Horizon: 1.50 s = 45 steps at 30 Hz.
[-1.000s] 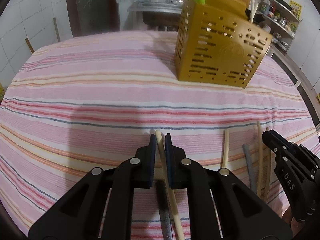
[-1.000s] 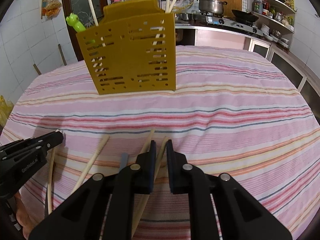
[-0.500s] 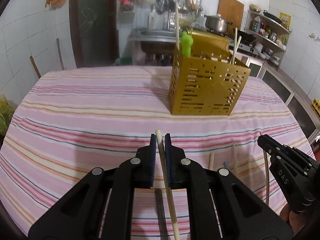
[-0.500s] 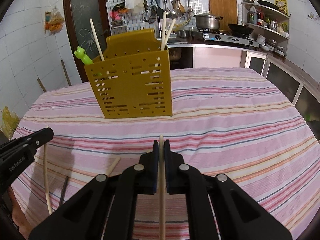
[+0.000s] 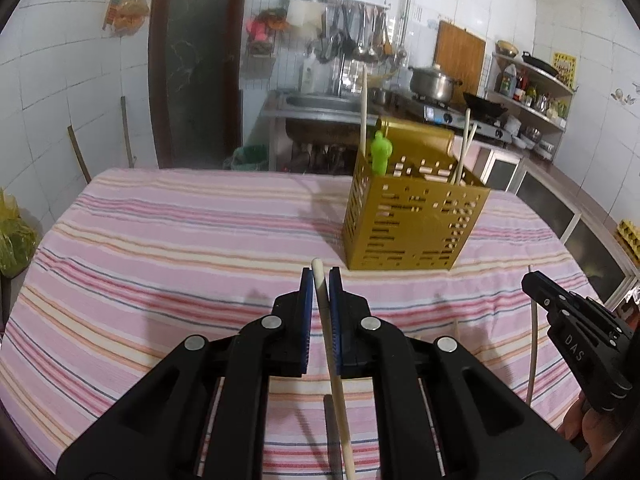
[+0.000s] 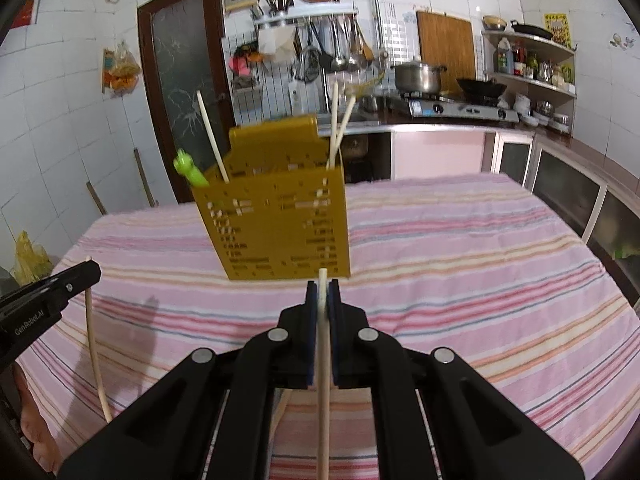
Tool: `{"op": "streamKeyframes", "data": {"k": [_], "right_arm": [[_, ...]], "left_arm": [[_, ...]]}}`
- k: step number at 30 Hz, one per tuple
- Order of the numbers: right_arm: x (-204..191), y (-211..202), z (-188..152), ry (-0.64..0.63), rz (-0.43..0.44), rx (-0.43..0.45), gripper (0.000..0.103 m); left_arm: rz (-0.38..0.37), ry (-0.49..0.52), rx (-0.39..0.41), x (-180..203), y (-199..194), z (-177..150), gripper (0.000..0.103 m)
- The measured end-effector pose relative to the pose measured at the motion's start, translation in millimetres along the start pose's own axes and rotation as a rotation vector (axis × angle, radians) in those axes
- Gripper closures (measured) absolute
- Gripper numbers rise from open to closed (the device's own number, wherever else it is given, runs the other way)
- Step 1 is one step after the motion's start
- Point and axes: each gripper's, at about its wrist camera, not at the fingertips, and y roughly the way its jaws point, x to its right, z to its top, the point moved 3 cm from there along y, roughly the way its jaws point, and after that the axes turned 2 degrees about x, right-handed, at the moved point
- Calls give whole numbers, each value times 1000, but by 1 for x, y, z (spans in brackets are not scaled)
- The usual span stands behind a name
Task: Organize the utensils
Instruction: 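Lift both chopsticks and carry them over the yellow holder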
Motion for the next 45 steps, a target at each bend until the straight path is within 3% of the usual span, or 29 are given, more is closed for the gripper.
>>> {"op": "streamKeyframes", "data": {"k": [19, 45], "right_arm": [[0, -41, 30, -2, 9, 232, 97], [2, -60, 46, -26, 13, 298, 97]], "left_arm": [[-10, 8, 170, 3, -48, 24, 97], [-12, 44, 246, 15, -60, 38, 98]]}}
